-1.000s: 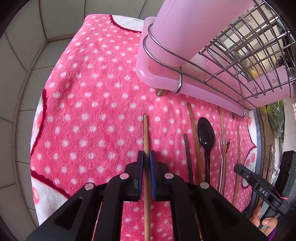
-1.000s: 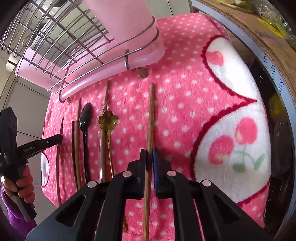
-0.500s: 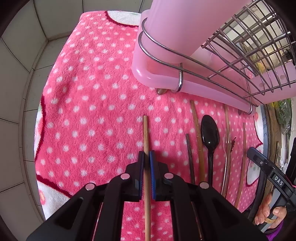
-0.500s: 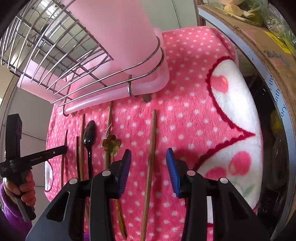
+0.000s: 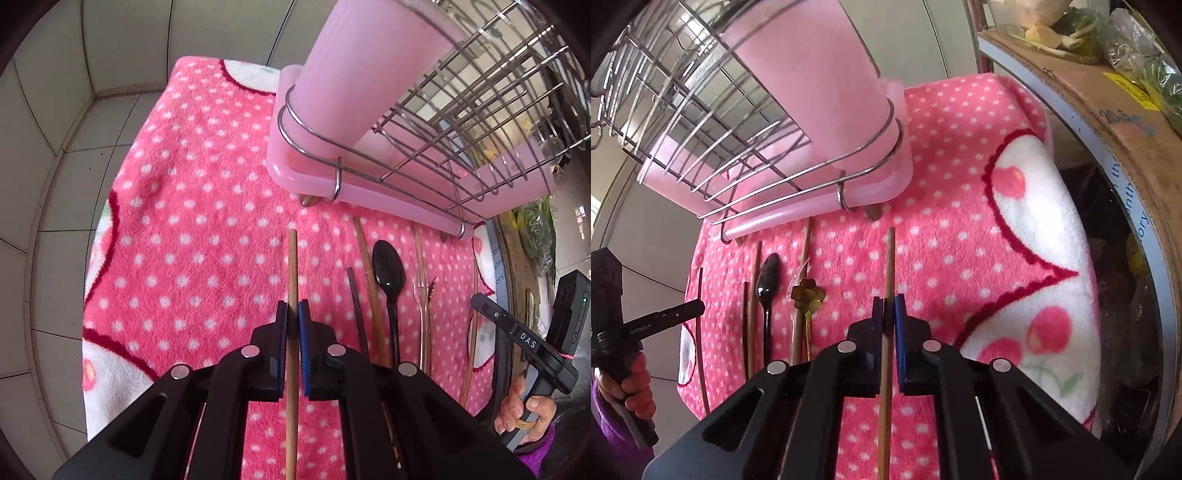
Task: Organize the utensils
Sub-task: 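Lift the wooden chopstick with the left tool while the right tool lifts its chopstick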
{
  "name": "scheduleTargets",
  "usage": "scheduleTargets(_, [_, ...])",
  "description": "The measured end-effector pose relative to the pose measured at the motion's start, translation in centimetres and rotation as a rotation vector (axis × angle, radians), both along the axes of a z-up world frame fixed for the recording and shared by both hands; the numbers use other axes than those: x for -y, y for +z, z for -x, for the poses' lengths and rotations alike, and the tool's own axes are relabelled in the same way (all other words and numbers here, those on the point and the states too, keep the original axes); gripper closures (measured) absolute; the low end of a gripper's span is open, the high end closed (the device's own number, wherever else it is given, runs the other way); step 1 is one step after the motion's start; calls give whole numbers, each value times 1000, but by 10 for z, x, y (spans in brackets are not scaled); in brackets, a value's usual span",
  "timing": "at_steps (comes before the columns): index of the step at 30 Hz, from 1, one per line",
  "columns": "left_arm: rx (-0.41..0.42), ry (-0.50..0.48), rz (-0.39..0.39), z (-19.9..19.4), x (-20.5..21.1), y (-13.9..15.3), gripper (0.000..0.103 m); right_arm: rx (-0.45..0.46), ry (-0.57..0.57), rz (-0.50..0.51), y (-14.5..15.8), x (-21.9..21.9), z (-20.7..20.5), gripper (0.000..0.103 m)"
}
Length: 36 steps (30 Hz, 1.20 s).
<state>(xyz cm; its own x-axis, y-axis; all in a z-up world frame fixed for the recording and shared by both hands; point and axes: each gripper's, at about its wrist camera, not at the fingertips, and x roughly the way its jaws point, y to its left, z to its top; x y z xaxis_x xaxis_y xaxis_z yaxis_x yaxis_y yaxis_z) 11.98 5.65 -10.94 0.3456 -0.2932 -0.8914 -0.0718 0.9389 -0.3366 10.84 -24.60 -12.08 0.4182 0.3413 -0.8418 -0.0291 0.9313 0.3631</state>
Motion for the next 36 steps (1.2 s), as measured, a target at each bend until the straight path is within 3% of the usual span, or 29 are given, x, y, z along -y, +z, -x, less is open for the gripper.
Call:
scheduleTargets(8, [211, 42, -4, 39, -12, 45, 98, 183, -18, -71, 44, 3, 31, 97])
scheduleTargets(16, [407, 82, 20, 83, -19, 85, 98, 335, -21, -62, 83, 5, 58, 97])
scheduleTargets(26, [574, 101, 34, 110, -23, 126, 98, 433, -20, -62, 110, 3, 76, 97])
scheduleTargets(36, [701, 105, 30, 108, -22, 175, 98, 534, -16, -47, 161, 11, 69, 97])
